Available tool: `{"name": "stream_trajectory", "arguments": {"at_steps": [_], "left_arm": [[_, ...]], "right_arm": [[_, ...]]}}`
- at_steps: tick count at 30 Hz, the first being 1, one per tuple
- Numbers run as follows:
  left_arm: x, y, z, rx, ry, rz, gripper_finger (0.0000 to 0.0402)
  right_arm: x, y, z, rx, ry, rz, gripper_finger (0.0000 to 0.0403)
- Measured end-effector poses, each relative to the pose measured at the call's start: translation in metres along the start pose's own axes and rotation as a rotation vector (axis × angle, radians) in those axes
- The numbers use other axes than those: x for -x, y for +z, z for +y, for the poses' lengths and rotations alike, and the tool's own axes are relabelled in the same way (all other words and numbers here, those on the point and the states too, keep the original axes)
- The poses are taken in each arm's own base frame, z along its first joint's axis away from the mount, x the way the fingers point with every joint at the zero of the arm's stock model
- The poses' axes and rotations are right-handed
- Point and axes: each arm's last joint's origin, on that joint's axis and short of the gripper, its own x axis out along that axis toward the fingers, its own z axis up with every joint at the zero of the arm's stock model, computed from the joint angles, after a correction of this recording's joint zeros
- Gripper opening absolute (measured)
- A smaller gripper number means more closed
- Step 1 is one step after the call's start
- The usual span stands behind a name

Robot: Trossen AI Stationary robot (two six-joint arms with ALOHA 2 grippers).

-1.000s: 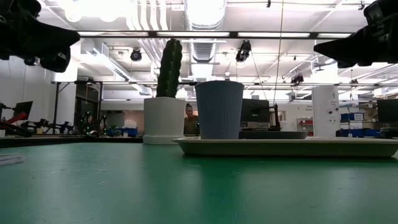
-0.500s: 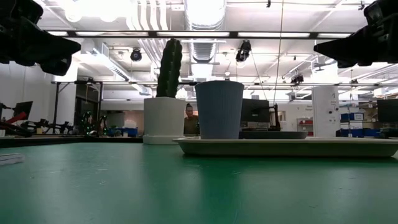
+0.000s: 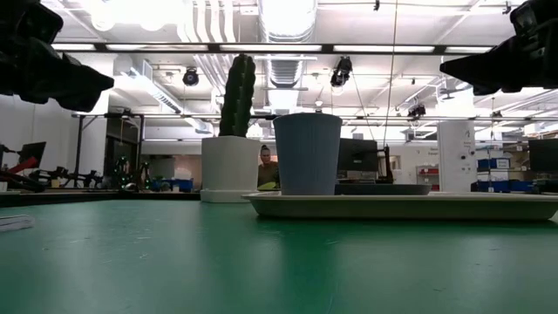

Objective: Pick and place plate/cup/fork/spoon on tray
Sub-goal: Return to Home Position

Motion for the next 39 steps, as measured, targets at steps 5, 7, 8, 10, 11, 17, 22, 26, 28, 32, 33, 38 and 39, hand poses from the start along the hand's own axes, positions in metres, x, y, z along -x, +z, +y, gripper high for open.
{"name": "stream_trajectory", "arguments": {"at_steps": [5,7,8,10,11,17,22,26,28,32,33,38,39], "left_arm": [[-0.002,-0.003,-0.001,-0.019,0.0,0.028,0.0002],[-0.002,-0.004,-0.002,-0.027,0.0,0.038,0.0002],[-0.003,-0.004,-0.002,-0.03,0.0,0.043,0.0002],[-0.003,-0.005,-0.002,-0.037,0.001,0.053,0.0002],[-0.004,-0.006,-0.002,-0.041,0.001,0.058,0.0002],[-0.005,-0.009,-0.003,-0.06,0.001,0.085,0.0002],[-0.006,-0.011,-0.004,-0.075,0.002,0.107,0.0002],[-0.007,-0.013,-0.005,-0.086,0.002,0.124,0.0002],[-0.007,-0.014,-0.005,-0.091,0.002,0.131,0.0002],[-0.008,-0.015,-0.005,-0.101,0.002,0.145,0.0002],[-0.008,-0.016,-0.006,-0.103,0.002,0.148,0.0002],[-0.009,-0.018,-0.006,-0.114,0.002,0.164,0.0002],[-0.009,-0.018,-0.006,-0.116,0.002,0.167,0.0002]], "right_arm": [[0.0,0.0,0.0,0.0,0.0,0.0,0.0033],[0.0,0.0,0.0,0.0,0.0,0.0,0.0033],[0.0,0.0,0.0,0.0,0.0,0.0,0.0033],[0.0,0.0,0.0,0.0,0.0,0.0,0.0033],[0.0,0.0,0.0,0.0,0.0,0.0,0.0033],[0.0,0.0,0.0,0.0,0.0,0.0,0.0033],[0.0,0.0,0.0,0.0,0.0,0.0,0.0033],[0.0,0.0,0.0,0.0,0.0,0.0,0.0033],[0.0,0.0,0.0,0.0,0.0,0.0,0.0033],[0.0,0.0,0.0,0.0,0.0,0.0,0.0033],[0.0,0.0,0.0,0.0,0.0,0.001,0.0033],[0.0,0.0,0.0,0.0,0.0,0.0,0.0033],[0.0,0.0,0.0,0.0,0.0,0.0,0.0033]]}}
